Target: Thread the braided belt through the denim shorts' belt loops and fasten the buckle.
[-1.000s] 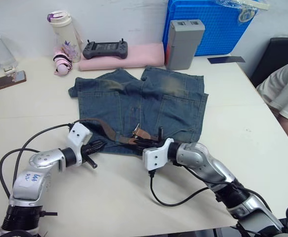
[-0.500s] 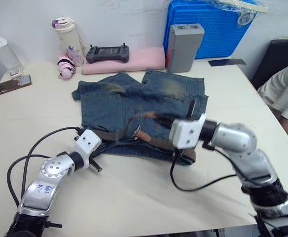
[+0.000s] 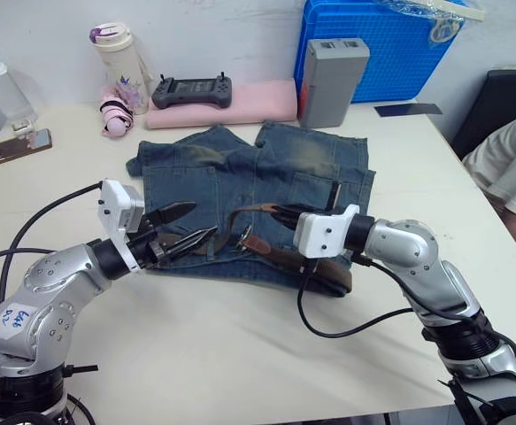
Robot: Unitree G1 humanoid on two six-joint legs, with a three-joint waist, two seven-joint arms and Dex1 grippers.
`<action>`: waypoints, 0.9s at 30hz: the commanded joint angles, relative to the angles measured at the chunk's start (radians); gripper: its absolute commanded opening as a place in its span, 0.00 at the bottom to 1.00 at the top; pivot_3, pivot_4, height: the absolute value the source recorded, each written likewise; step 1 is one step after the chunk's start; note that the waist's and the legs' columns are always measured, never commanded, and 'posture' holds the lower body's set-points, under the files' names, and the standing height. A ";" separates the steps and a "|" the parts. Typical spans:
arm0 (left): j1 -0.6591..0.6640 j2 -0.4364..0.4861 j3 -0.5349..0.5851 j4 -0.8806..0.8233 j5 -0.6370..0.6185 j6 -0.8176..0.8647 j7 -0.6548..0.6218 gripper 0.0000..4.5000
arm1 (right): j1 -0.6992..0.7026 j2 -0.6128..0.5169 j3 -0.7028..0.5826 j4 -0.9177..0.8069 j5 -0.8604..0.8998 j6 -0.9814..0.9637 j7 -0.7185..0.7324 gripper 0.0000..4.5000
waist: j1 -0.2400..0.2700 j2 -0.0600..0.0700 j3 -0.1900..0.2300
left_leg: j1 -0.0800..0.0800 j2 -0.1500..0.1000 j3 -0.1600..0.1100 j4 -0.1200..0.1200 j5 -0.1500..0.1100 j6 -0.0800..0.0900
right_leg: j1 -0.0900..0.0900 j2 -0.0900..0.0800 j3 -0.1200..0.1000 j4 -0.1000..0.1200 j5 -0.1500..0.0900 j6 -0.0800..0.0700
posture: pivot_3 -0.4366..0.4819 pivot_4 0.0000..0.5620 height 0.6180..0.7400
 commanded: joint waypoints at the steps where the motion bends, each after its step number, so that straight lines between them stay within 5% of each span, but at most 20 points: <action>1: -0.045 -0.031 -0.115 0.068 0.160 -0.137 0.050 0.81 | -0.021 0.011 -0.004 -0.023 -0.003 -0.025 -0.011 0.00 | 0.001 0.000 0.000 | 0.000 0.000 0.000 0.000 0.000 0.000 | 0.000 0.000 0.000 0.000 0.000 0.000 | 0.48 0.27 0.90; 11: -0.142 -0.121 -0.265 0.290 0.349 -0.382 0.040 0.81 | -0.020 0.031 0.006 -0.074 0.001 -0.002 0.005 0.00 | -0.001 -0.001 0.000 | -0.001 0.001 0.001 0.000 0.000 0.000 | -0.001 0.002 0.000 0.001 0.000 0.000 | 0.48 0.27 0.90; 14: -0.145 -0.130 -0.267 0.297 0.347 -0.404 0.023 0.63 | -0.017 0.034 0.008 -0.085 0.002 0.008 0.007 0.00 | 0.000 -0.001 0.000 | -0.001 0.001 0.001 0.000 0.000 0.000 | -0.001 0.002 0.000 0.001 0.000 0.000 | 0.48 0.27 0.90; 20: -0.140 -0.131 -0.257 0.304 0.354 -0.422 0.012 0.02 | -0.014 0.043 0.010 -0.095 0.008 0.033 0.011 0.00 | 0.000 -0.001 0.000 | -0.001 0.001 0.001 0.000 0.000 0.000 | -0.001 0.002 0.000 0.001 0.000 0.000 | 0.48 0.27 0.90; 27: -0.143 -0.163 -0.204 0.281 0.309 -0.387 0.052 0.01 | -0.006 0.093 -0.021 -0.111 0.054 0.156 -0.012 0.00 | 0.000 -0.001 0.000 | -0.001 0.001 0.001 0.000 0.000 0.000 | -0.001 0.002 0.000 0.001 0.000 0.000 | 0.48 0.27 0.90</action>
